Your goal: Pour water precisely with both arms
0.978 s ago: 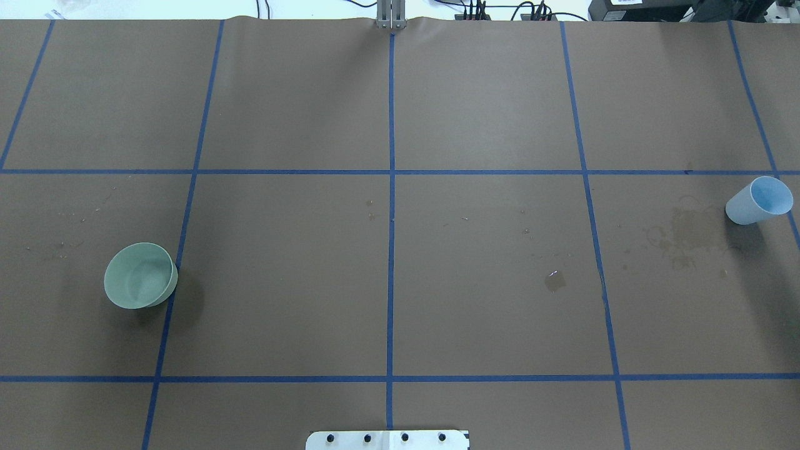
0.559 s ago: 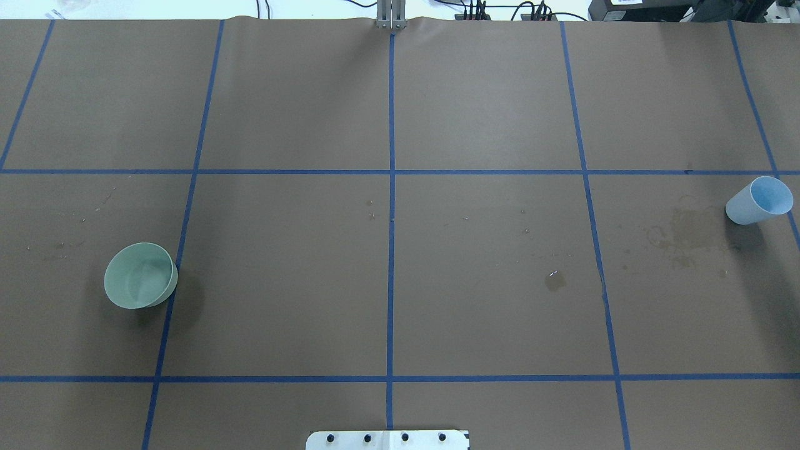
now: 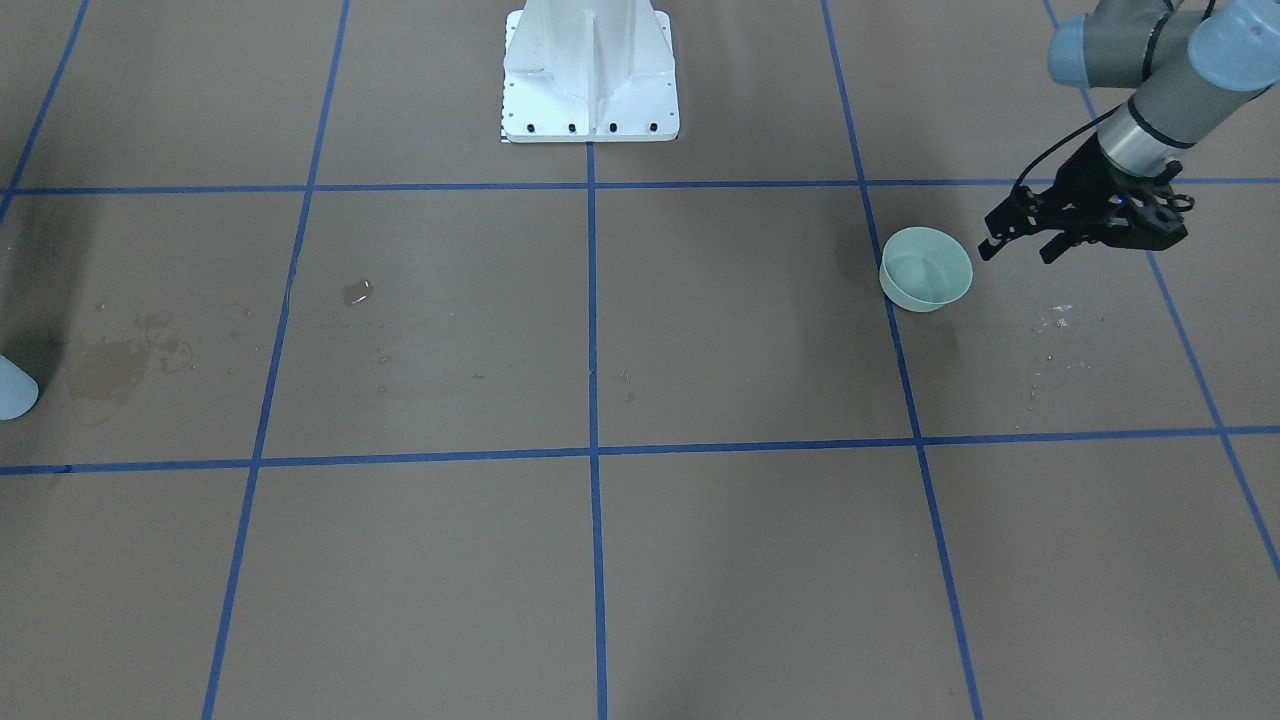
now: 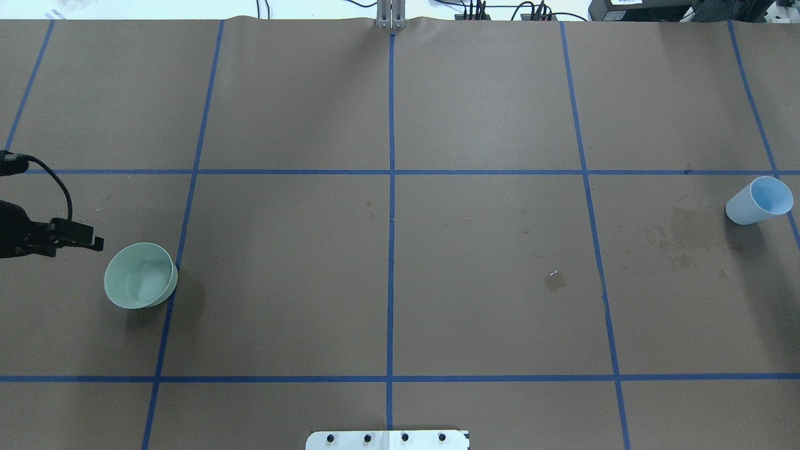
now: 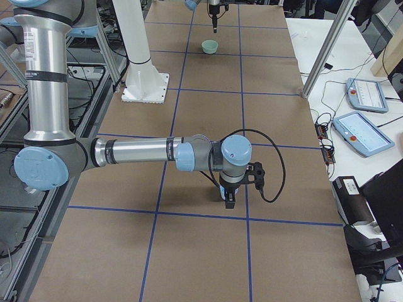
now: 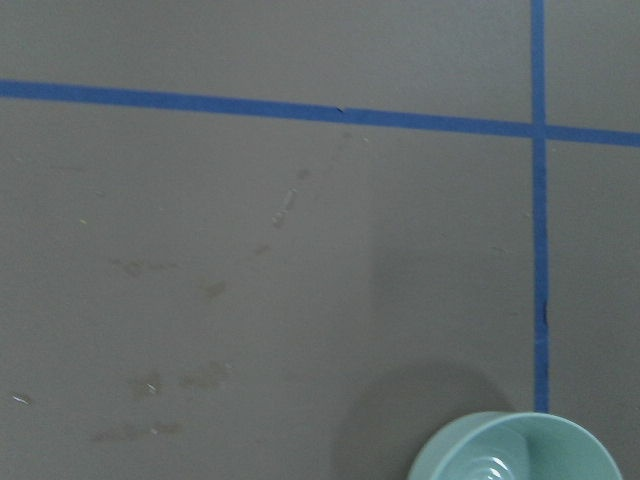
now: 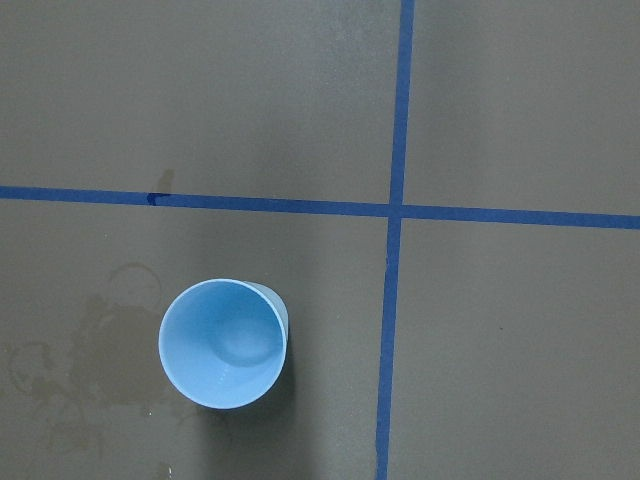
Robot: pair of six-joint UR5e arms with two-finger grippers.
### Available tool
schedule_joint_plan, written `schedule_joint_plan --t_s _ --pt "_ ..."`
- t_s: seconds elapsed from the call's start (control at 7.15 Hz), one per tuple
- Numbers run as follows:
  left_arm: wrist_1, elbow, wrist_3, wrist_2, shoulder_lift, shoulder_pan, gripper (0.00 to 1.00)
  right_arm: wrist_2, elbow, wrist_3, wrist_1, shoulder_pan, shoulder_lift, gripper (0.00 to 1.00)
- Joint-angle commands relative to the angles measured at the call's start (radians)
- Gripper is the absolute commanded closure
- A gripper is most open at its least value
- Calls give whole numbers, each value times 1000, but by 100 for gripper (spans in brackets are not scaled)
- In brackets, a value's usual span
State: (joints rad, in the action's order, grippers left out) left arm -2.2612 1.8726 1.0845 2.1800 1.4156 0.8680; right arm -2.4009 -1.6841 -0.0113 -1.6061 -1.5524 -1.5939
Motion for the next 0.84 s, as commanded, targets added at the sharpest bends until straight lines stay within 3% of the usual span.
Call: schedule_joint_plan --t_s 0.0,0.7 --pt "-1 10 52 -54 -3 -69 1 0 -2 1 0 -2 -9 1" --pt "-4 -32 54 -115 5 -121 1 0 0 1 0 -3 -14 1"
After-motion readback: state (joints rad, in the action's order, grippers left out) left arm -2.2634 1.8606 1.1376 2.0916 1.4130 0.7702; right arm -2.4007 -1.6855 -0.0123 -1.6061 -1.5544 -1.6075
